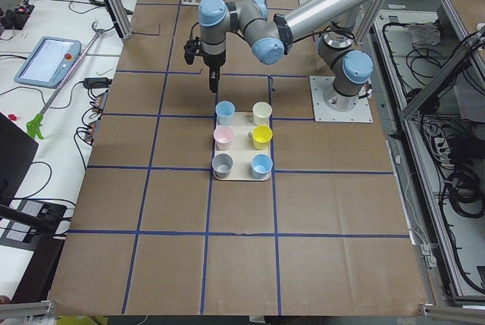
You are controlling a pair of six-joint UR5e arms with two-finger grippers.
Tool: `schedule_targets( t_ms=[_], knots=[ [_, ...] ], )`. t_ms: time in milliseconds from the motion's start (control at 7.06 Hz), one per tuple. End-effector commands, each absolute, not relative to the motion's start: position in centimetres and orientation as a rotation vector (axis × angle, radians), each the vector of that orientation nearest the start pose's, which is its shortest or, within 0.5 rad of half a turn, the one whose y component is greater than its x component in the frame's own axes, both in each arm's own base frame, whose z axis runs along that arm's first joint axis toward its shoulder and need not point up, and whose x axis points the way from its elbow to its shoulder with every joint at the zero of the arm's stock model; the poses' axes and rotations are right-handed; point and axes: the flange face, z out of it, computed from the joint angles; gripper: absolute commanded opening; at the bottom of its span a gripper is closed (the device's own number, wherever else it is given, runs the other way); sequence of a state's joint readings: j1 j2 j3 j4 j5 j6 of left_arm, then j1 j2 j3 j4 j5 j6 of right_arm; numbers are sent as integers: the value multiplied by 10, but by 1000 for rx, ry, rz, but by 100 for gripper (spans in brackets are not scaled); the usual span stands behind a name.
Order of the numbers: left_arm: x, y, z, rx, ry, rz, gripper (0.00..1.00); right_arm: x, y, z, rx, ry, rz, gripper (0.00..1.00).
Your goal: Transfer IKEA cup to right arm and place on rack
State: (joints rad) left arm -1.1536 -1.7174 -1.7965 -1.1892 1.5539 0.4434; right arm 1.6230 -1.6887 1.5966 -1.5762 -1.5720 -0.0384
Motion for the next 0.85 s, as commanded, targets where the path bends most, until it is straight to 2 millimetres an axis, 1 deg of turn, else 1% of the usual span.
schedule_targets(
  t_ms=[0, 142, 283, 425, 567, 709],
  knots=[
    [83, -518, 281, 39, 3151, -25, 99, 156, -440, 534, -142, 3134, -161, 100],
    [78, -508, 263, 44, 3140, -55, 99, 156, -440, 534, -142, 3134, -161, 100],
    [77, -505, 255, 41, 3142, -49, 99, 156, -439, 534, -142, 3134, -159, 100],
    [78, -505, 248, 41, 3149, -25, 99, 157, -438, 534, -140, 3132, -159, 100],
    [79, -509, 231, 43, 3160, 23, 99, 159, -438, 533, -126, 3117, -172, 100],
    [80, -509, 223, 41, 3163, 45, 99, 164, -442, 536, -41, 3063, -225, 100]
  ],
)
